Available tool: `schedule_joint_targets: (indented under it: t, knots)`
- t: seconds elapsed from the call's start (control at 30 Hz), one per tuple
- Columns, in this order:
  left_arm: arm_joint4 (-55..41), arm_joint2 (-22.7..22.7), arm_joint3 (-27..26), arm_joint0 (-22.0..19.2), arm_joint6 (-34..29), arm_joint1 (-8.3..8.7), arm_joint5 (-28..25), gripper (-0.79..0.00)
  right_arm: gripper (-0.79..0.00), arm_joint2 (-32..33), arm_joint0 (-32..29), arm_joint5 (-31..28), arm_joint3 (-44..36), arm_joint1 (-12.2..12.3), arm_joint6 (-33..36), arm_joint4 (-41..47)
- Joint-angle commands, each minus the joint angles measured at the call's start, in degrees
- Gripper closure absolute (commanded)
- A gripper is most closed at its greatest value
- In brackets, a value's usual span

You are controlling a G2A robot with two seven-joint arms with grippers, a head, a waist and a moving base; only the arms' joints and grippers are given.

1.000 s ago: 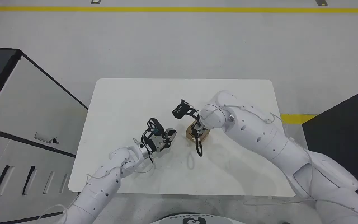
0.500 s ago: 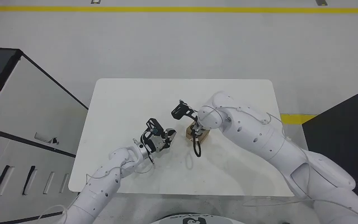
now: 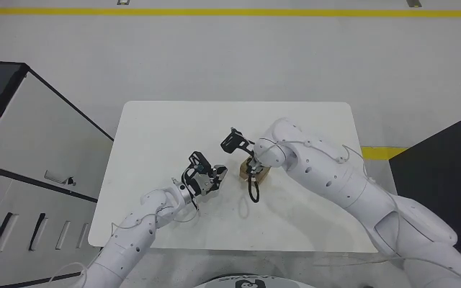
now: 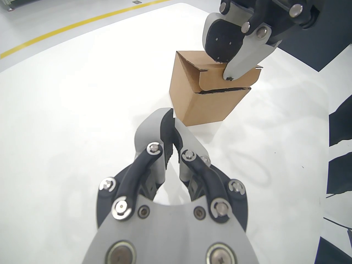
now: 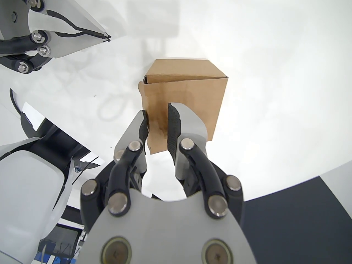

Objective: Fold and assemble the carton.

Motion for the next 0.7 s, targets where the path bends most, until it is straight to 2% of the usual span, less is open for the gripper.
schedule_joint_targets:
  t: [0.0,0.13,0.27,0.33,0.67]
  knots:
    - [0.0,0.0,0.0,0.0,0.0,-0.02,0.0,0.000,-0.212,0.0,-0.2,-0.1,-0.2,0.0,0.3,-0.6]
    - [0.2,0.1,0.1,0.0,0.2,-0.04,0.0,0.000,-0.191,0.2,-0.6,-0.2,-0.7,0.0,0.6,-1.5]
    - [0.2,0.2,0.2,-0.1,0.3,-0.09,-0.1,0.000,-0.040,0.4,-1.0,-0.1,-0.8,-0.1,0.8,-2.3]
    - [0.2,0.2,0.2,-0.1,0.3,-0.10,-0.2,0.000,-0.006,0.5,-1.1,-0.1,-0.7,-0.1,0.9,-2.7]
    - [0.3,0.3,0.4,-0.3,0.4,-0.15,-0.3,0.000,0.000,0.9,-1.7,-0.5,-0.2,-0.5,1.2,-3.7]
